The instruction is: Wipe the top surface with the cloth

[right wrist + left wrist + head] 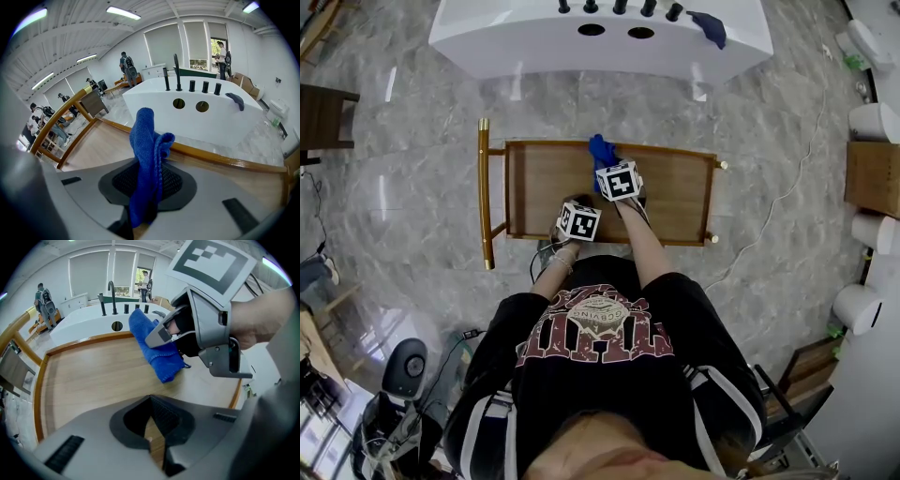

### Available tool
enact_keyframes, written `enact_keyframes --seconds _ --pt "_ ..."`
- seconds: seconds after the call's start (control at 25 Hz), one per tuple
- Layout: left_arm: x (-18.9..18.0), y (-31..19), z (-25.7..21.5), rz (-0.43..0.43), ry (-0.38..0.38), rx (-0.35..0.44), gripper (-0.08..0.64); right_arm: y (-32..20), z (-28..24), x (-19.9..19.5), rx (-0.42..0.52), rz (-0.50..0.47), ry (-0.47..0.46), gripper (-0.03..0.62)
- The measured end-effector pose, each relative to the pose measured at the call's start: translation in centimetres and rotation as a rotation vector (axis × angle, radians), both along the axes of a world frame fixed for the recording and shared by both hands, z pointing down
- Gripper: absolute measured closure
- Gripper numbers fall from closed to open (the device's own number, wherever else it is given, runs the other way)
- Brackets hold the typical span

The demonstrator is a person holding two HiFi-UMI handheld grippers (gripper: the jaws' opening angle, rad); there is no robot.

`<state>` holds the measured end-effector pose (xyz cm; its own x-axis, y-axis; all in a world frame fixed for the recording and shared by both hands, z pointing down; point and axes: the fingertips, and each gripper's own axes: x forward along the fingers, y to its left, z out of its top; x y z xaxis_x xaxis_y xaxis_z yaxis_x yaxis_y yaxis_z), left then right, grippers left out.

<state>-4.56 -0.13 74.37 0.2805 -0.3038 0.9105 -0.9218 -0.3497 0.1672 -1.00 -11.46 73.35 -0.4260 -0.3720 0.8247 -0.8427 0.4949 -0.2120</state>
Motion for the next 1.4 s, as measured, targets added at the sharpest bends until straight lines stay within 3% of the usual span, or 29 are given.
enact_keyframes --seconds 0.56,0.76,1.4 --pt "0.1 0.1 0.1 0.049 -0.052 -0.001 0.512 -0.1 0.1 4.4 -0.006 0.059 0.036 0.503" --pt "0.2 0.1 0.2 0.038 -0.055 -0.002 0.512 -0.5 -0.4 6.0 0.014 0.051 0.054 0.503" --pt "1.1 -1.1 -0.4 0.031 -0.076 0.015 0.512 -1.2 -0.4 12.6 0.004 0.160 0.073 0.503"
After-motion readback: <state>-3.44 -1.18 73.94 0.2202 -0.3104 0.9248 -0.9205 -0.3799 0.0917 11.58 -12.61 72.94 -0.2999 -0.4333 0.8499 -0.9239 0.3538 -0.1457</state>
